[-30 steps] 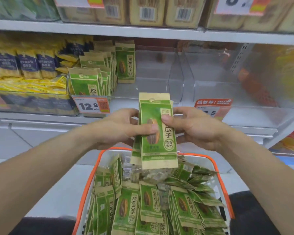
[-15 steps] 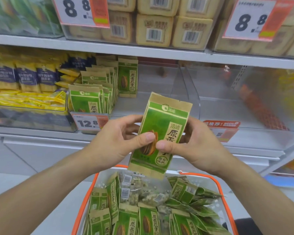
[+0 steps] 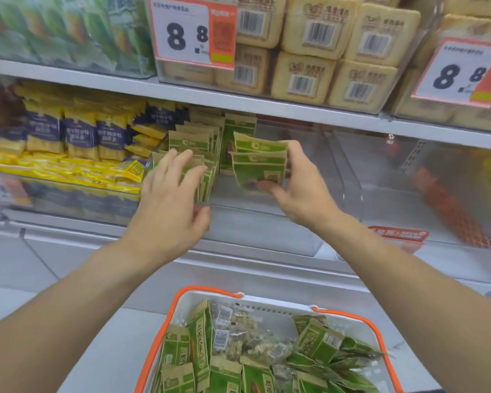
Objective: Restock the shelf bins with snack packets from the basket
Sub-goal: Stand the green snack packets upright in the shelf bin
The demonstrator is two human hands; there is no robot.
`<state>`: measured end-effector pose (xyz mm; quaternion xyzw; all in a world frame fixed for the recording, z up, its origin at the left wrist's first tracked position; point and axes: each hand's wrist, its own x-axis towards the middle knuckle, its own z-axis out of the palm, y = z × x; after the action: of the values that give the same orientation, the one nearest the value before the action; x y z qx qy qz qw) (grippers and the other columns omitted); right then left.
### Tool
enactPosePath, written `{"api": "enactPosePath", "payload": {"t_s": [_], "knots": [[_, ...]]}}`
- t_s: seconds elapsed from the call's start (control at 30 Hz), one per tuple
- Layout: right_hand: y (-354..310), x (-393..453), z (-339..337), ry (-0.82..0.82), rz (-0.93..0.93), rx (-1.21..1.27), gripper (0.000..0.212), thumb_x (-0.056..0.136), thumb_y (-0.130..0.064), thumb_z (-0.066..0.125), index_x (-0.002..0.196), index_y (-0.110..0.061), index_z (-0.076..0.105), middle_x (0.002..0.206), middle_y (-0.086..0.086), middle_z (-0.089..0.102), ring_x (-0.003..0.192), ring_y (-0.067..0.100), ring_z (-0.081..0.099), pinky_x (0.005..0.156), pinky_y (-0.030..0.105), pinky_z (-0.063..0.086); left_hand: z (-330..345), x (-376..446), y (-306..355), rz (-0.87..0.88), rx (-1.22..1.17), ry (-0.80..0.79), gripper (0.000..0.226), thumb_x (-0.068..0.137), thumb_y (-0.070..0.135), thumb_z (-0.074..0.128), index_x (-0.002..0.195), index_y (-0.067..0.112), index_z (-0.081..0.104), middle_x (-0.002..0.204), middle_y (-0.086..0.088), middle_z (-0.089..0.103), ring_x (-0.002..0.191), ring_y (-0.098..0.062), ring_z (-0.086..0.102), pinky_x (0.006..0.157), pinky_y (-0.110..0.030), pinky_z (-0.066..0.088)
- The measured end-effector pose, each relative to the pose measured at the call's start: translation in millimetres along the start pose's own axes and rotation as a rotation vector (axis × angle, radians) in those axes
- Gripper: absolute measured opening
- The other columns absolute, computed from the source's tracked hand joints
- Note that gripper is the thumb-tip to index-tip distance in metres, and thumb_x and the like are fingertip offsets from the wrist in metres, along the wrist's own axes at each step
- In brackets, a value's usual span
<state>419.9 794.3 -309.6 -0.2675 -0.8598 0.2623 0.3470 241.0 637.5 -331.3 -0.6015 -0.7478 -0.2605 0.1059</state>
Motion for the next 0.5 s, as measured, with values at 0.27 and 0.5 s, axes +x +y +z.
{"api": "enactPosePath", "payload": {"t_s": [0.27, 0.5], "knots": [[38.6, 104.3, 58.5, 0.005, 0.340, 0.020, 0.072, 0.081, -0.018, 0.082, 0.139, -0.010, 0.040, 0.136, 0.009, 0.056, 0.125, 0.025, 0.053, 0.101, 0.031, 0.044, 2.7, -0.5, -16.6, 0.023, 0.033, -0.036, 0.065, 0.084, 0.028, 0.070, 0.143, 0.015, 0.046, 0.159, -0.009, 0.028, 0.150, -0.026, 0.013, 0.116, -0.050, 0.023], [78.3, 120.5, 96.8, 0.151, 0.498, -0.056, 0.071, 0.079, -0.026, 0.083, 0.133, -0.011, 0.038, 0.135, 0.011, 0.052, 0.123, 0.030, 0.053, 0.094, 0.034, 0.044, 5.5, -0.4, -25.2, 0.061, 0.003, -0.049, 0.063, 0.085, 0.034, 0.056, 0.144, 0.017, 0.044, 0.162, -0.005, 0.022, 0.152, -0.021, 0.007, 0.118, -0.045, 0.019]]}}
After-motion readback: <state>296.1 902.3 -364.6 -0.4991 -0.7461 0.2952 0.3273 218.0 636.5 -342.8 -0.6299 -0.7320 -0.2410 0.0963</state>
